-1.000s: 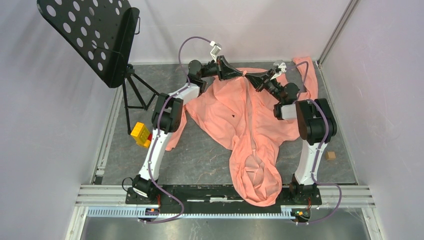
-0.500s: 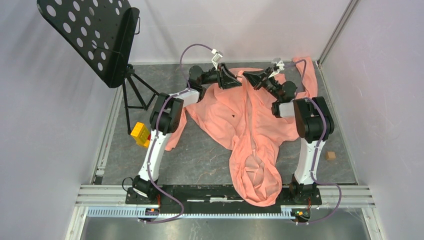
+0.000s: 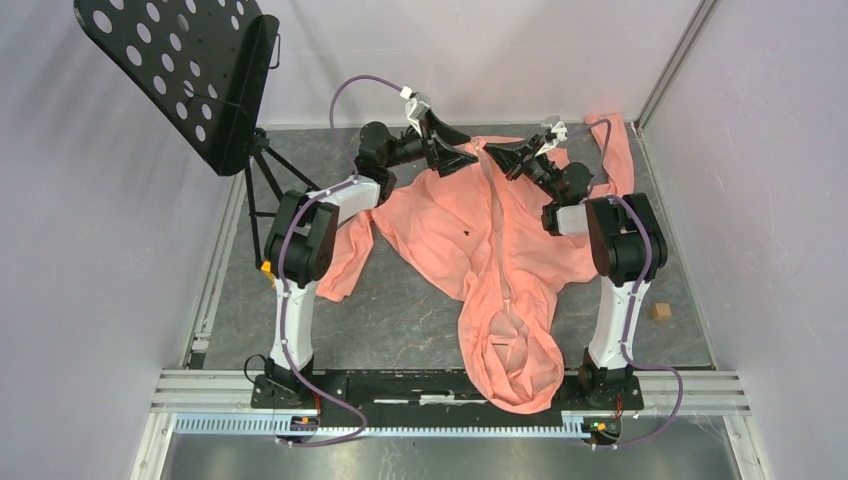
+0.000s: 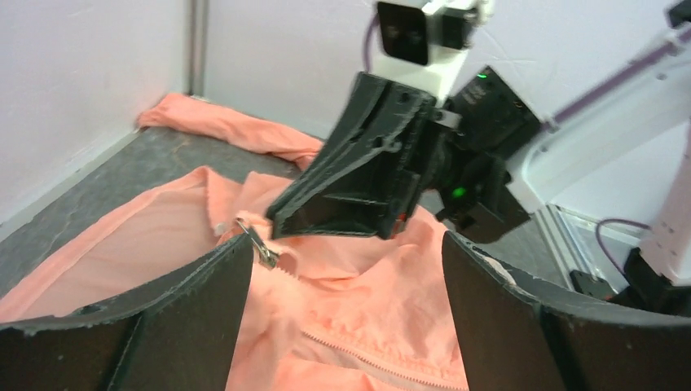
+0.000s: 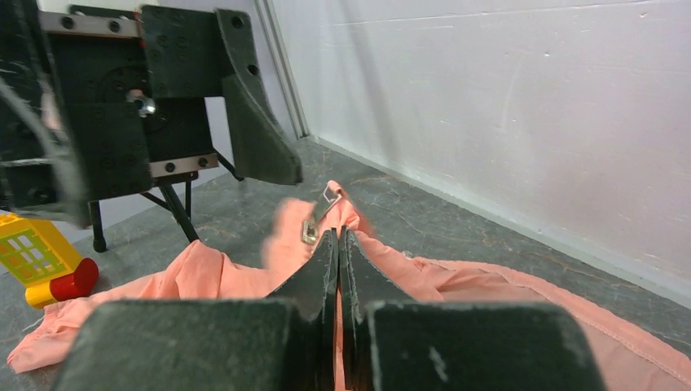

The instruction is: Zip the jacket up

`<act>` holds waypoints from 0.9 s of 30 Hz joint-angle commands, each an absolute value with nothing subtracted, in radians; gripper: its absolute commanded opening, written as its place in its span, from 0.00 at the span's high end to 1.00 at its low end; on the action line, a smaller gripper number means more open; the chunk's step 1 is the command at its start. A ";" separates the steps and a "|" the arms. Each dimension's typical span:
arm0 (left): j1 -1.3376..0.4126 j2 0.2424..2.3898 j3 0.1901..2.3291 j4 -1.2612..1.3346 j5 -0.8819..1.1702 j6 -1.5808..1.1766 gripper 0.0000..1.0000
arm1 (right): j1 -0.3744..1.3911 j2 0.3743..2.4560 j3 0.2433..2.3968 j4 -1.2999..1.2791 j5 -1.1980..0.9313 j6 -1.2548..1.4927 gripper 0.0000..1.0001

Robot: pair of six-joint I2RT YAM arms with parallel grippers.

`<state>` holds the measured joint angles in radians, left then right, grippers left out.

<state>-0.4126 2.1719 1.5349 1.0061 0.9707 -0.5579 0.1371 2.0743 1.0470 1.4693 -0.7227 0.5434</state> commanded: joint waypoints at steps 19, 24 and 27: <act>-0.452 2.180 1.723 0.568 0.623 -0.636 0.13 | 0.136 2.066 1.057 1.589 -0.698 0.519 1.00; -0.462 2.189 1.734 0.507 0.576 -0.572 0.11 | 0.136 2.068 1.058 1.595 -0.696 0.522 1.00; -0.462 2.198 1.755 0.497 0.612 -0.570 0.18 | 0.135 2.071 1.056 1.596 -0.693 0.523 1.00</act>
<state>-0.4622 2.1994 1.6958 0.5274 0.6117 -0.6155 0.1368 2.0743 1.0470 1.4693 -0.7055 0.5339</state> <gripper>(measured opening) 0.863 0.010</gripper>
